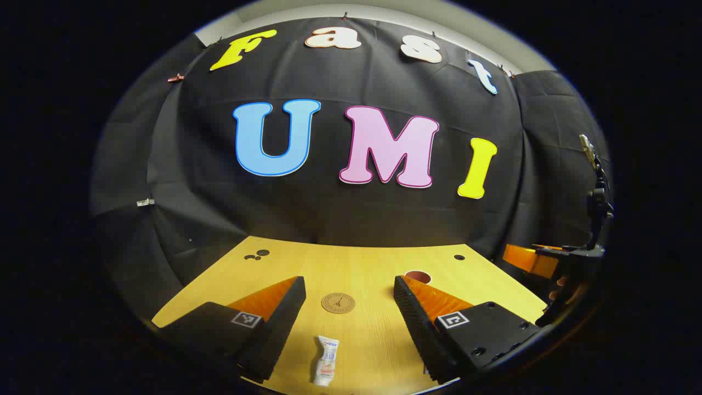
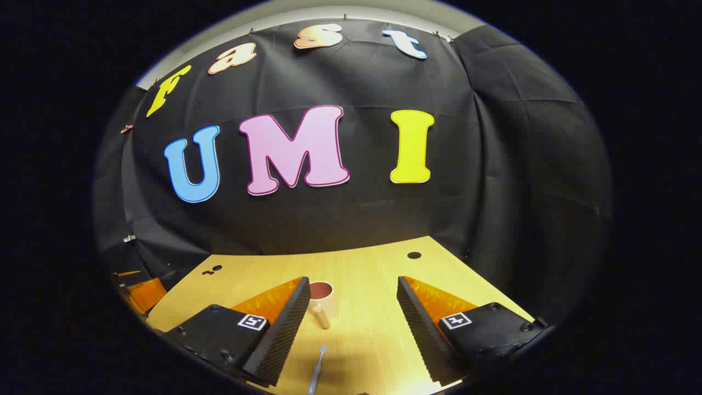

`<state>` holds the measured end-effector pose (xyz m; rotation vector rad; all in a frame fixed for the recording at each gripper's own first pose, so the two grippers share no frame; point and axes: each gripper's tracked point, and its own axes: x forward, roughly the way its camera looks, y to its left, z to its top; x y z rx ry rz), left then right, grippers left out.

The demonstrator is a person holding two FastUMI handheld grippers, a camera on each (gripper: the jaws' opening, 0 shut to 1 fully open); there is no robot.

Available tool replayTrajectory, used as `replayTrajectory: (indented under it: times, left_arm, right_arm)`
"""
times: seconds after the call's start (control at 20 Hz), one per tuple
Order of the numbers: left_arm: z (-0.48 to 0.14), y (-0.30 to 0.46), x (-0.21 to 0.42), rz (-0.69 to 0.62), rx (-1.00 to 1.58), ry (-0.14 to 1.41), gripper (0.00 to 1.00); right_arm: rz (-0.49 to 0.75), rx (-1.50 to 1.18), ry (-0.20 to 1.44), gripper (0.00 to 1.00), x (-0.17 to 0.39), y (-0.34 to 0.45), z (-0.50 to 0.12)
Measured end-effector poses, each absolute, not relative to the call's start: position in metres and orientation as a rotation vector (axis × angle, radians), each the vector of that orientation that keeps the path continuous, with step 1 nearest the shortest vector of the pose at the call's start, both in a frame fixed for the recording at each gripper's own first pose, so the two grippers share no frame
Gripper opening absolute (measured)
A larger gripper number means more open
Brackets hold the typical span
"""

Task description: Put the toothbrush and toothpaste on the desktop into the cup, then pick up the cup and place it on the coaster on the desktop.

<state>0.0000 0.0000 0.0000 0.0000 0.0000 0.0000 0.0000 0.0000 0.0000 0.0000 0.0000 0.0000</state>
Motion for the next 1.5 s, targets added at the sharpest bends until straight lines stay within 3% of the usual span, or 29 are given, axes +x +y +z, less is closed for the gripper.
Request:
replayTrajectory:
  times: [0.8,1.5]
  left_arm:
    - [-0.047,-0.007,0.023,-0.047,0.06,0.093,1.0]
    - [-0.213,0.04,0.049,-0.029,0.206,0.469,0.99]
  right_arm:
    - [0.048,-0.001,0.045,0.98,0.024,0.011,-0.013]
    - [0.103,-0.015,0.158,0.98,0.059,0.026,-0.042]
